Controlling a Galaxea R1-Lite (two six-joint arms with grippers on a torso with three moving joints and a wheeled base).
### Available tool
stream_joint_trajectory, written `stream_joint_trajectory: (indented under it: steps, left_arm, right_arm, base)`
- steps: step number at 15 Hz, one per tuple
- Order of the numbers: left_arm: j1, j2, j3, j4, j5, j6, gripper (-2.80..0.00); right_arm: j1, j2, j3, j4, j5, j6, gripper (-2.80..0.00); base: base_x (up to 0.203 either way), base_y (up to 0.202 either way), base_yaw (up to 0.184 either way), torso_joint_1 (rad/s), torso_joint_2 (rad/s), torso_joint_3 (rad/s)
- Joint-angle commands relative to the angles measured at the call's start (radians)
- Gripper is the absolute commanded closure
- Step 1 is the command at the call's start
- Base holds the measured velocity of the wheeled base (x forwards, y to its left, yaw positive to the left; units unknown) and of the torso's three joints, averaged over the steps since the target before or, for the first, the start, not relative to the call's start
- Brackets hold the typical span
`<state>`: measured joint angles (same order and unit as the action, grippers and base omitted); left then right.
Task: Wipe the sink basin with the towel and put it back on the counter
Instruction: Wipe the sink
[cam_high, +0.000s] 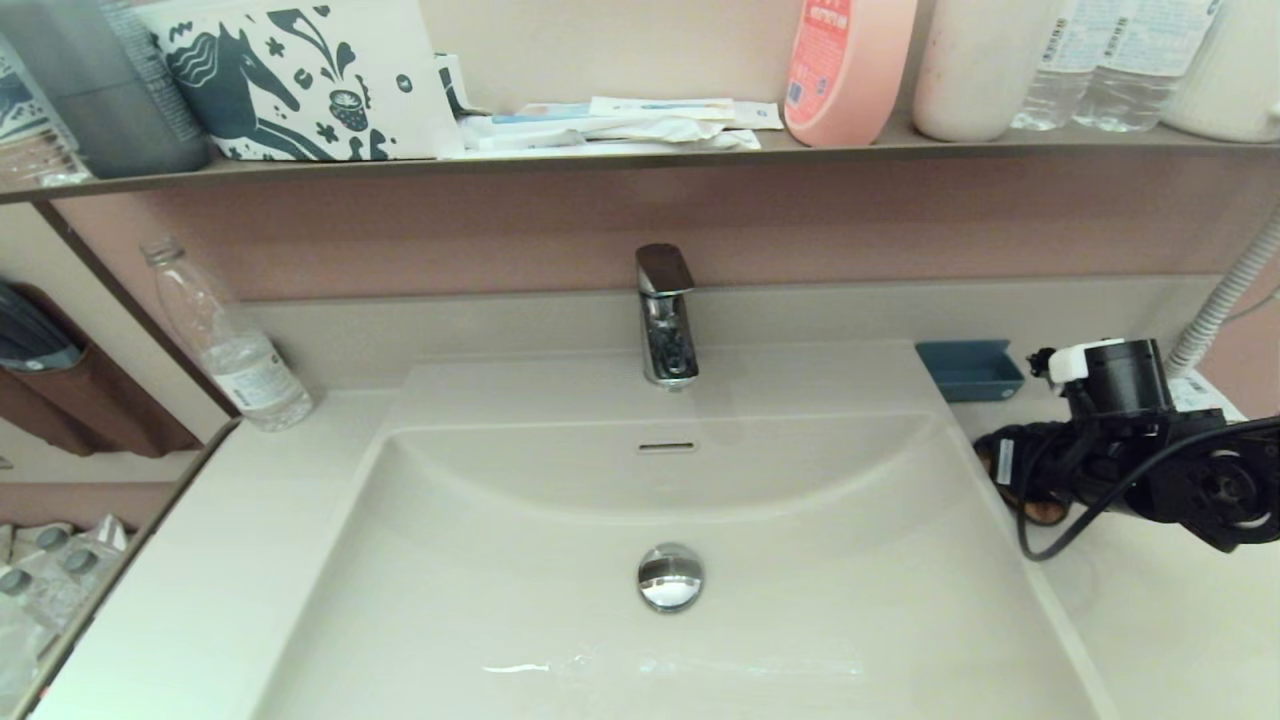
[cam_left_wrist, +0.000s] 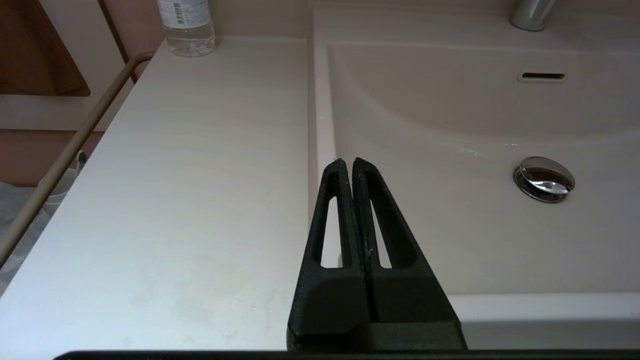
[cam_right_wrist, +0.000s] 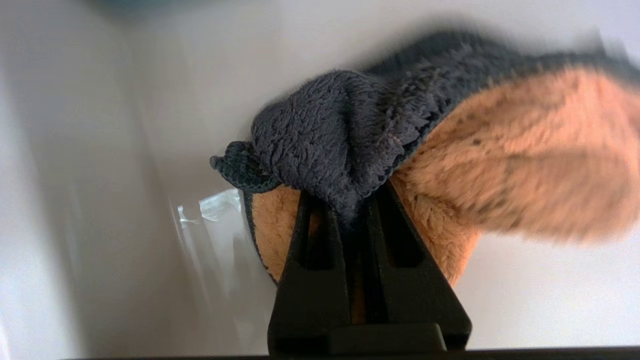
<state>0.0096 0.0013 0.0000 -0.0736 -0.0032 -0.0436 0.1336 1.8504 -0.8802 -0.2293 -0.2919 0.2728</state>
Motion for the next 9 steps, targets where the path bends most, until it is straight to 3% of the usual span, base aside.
stream_joint_trajectory:
  steps: [1, 5, 9]
  left_arm:
    - [0.001, 0.0, 0.0, -0.001, 0.0, -0.001, 0.0]
    - [0.001, 0.0, 0.0, -0.002, 0.0, -0.001, 0.0]
    - [0.001, 0.0, 0.0, 0.0, 0.0, -0.001, 0.0]
  right_arm:
    - [-0.003, -0.118, 0.001, 0.114, -0.004, 0.001, 0.0]
    - [-0.075, -0.314, 0.022, 0.465, -0.004, -0.002, 0.0]
    - [-0.183, -0.472, 0.195, 0.538, 0.0, -0.098, 0.0]
  base:
    - [0.0, 0.0, 0.0, 0.0, 0.0, 0.0]
    - [0.0, 0.0, 0.0, 0.0, 0.0, 0.0]
    - [0.0, 0.0, 0.0, 0.0, 0.0, 0.0]
